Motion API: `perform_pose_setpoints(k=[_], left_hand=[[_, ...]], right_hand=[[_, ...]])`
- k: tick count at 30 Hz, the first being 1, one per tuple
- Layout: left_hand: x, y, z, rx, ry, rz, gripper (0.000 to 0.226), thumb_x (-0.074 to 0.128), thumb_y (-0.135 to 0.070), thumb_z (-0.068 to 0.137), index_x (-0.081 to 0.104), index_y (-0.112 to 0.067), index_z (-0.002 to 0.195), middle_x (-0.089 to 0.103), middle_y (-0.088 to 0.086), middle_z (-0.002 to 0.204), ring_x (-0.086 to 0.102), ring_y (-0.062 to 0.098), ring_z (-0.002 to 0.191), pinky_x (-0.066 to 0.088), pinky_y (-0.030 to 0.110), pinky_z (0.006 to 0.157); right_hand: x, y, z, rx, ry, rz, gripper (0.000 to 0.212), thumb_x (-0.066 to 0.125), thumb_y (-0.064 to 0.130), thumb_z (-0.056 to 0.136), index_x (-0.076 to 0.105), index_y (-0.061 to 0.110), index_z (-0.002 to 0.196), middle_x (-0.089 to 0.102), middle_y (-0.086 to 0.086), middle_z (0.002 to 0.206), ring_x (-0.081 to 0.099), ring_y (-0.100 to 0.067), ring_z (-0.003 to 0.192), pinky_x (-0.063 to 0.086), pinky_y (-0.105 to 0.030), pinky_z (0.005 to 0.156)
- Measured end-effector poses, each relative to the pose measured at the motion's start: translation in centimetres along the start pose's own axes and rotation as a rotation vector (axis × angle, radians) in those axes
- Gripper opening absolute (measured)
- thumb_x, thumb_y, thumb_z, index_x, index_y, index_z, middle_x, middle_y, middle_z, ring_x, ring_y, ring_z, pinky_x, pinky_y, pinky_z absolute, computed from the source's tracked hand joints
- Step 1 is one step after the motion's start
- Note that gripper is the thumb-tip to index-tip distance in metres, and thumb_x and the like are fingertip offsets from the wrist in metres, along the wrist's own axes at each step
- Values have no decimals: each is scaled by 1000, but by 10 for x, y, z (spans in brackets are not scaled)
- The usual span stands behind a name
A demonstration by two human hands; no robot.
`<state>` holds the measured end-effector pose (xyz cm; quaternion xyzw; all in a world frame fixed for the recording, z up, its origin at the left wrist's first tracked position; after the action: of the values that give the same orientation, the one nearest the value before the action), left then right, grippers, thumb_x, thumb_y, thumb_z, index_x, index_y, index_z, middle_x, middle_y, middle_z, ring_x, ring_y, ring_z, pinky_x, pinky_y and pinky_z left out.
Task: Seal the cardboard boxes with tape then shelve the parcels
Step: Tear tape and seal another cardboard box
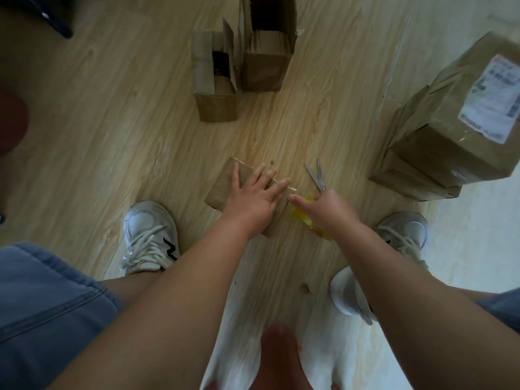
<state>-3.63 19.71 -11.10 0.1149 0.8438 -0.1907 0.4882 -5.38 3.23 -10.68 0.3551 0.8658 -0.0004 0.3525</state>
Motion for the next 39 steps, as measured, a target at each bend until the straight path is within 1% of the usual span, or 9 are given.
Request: perform_pose_setpoints(k=[8, 12, 16, 19, 22, 25, 30, 35, 39], left_hand=[[-9, 6, 17, 28, 94, 31, 42, 14, -45, 106, 31, -41, 144, 33, -4, 148, 14, 18, 144, -15, 69, 110], [-13, 5, 16, 38, 110, 79, 43, 14, -45, 106, 29, -41, 146, 34, -3, 148, 17, 19, 143, -13, 70, 111], [-11, 6, 12, 12, 99, 70, 47, 15, -48, 105, 20, -43, 152, 22, -1, 160, 7, 18, 150, -14, 64, 114], [-12, 11, 2, -89, -67, -81, 55, 25, -49, 105, 9, -38, 156, -1, -1, 166, -7, 17, 152, -11, 47, 121], [-13, 25, -4, -336, -217, -266, 60, 33, -39, 105, 10, -22, 158, 3, 5, 165, 5, 24, 152, 4, 42, 122], [-10, 33, 2, -452, -115, -378, 62, 32, -35, 106, 4, -15, 158, 6, 9, 164, 13, 27, 149, 15, 43, 119], [-7, 42, 6, -445, -20, -392, 64, 27, -39, 106, -6, -19, 157, 2, 8, 164, 9, 26, 149, 12, 43, 120], [-10, 40, 6, -438, 18, -377, 64, 24, -40, 106, -10, -19, 157, -2, 8, 165, 7, 26, 151, 10, 43, 121], [-18, 29, -3, -435, -97, -32, 66, 23, -43, 105, -7, -16, 157, -6, 14, 164, 9, 32, 150, 11, 47, 122]], right_hand=[[-1, -1, 5, 38, 42, 20, 61, 55, 73, 86, 52, 13, 75, 53, -1, 60, 52, -15, 53, 37, -28, 50], [0, 1, 3, 30, 45, -7, 62, 54, 74, 86, 51, 13, 73, 53, -1, 61, 51, -16, 54, 37, -29, 51], [1, 2, -3, 30, 29, -7, 61, 53, 72, 88, 50, 13, 73, 53, -1, 62, 51, -15, 54, 37, -28, 49], [1, 1, -4, 18, 37, 23, 61, 52, 72, 88, 51, 12, 74, 56, -2, 62, 54, -16, 54, 41, -28, 51], [3, 0, -3, 36, 36, 45, 64, 52, 74, 86, 51, 11, 73, 56, -3, 58, 54, -16, 50, 42, -29, 52], [6, 0, -4, 51, 44, 45, 67, 51, 75, 85, 52, 10, 73, 56, -3, 53, 53, -15, 46, 41, -28, 48], [6, 0, 1, 66, 61, 50, 69, 51, 77, 83, 56, 9, 75, 62, -6, 60, 61, -19, 56, 51, -33, 60], [6, 1, 0, 58, 46, 36, 68, 50, 77, 85, 53, 10, 71, 58, -4, 57, 56, -17, 50, 46, -31, 55], [5, -2, -1, 22, 52, 66, 64, 54, 73, 86, 47, 12, 67, 51, -3, 57, 48, -17, 51, 37, -29, 53]])
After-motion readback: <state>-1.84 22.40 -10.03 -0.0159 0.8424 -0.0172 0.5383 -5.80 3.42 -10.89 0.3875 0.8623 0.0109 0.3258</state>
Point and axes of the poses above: each hand's wrist, its own z-axis towards the middle knuckle, its own x-axis out of the palm, y = z × x, the point moved 1 cm from there along z, towards the middle knuckle
